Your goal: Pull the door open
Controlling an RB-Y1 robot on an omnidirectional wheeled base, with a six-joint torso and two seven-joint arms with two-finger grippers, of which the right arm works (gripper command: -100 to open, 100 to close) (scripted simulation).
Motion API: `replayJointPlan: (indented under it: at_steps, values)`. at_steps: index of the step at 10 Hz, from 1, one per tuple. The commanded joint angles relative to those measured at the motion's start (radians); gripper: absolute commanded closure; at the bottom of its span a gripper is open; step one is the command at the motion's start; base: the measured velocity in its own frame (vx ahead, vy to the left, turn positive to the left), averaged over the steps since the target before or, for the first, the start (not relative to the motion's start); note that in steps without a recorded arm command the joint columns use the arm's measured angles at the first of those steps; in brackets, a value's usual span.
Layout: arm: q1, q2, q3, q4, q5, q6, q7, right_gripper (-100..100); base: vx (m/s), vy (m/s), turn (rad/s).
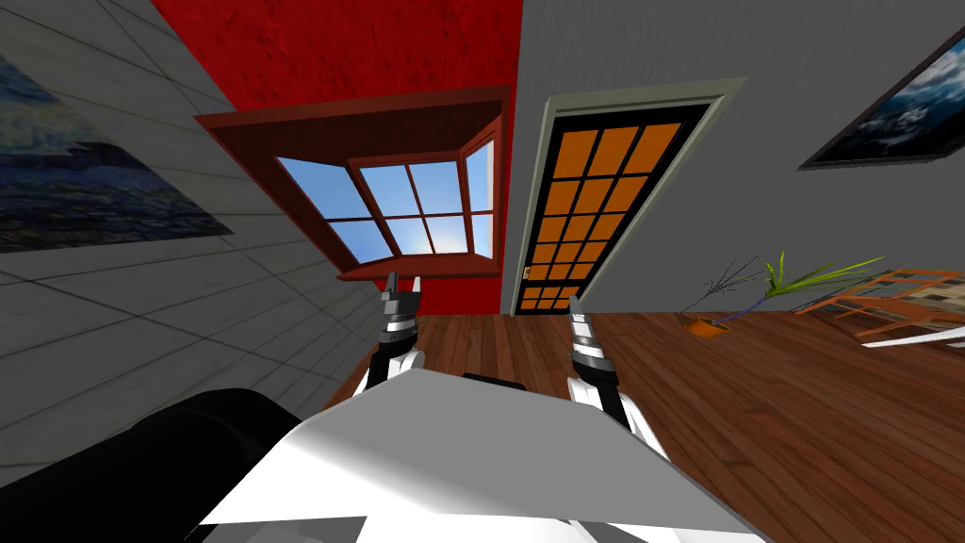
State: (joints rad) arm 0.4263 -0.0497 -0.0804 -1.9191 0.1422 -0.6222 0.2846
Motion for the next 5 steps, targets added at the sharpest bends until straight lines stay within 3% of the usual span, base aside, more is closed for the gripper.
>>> replayJointPlan:
  at_steps: [1, 5]
  values:
    - [-0.010, -0.006, -0.007, 0.035, 0.008, -0.011, 0.025, -100, 0.095, -0.019, 0.021]
    - [-0.034, -0.019, -0.024, 0.119, 0.030, -0.035, 0.089, -100, 0.098, -0.019, 0.019]
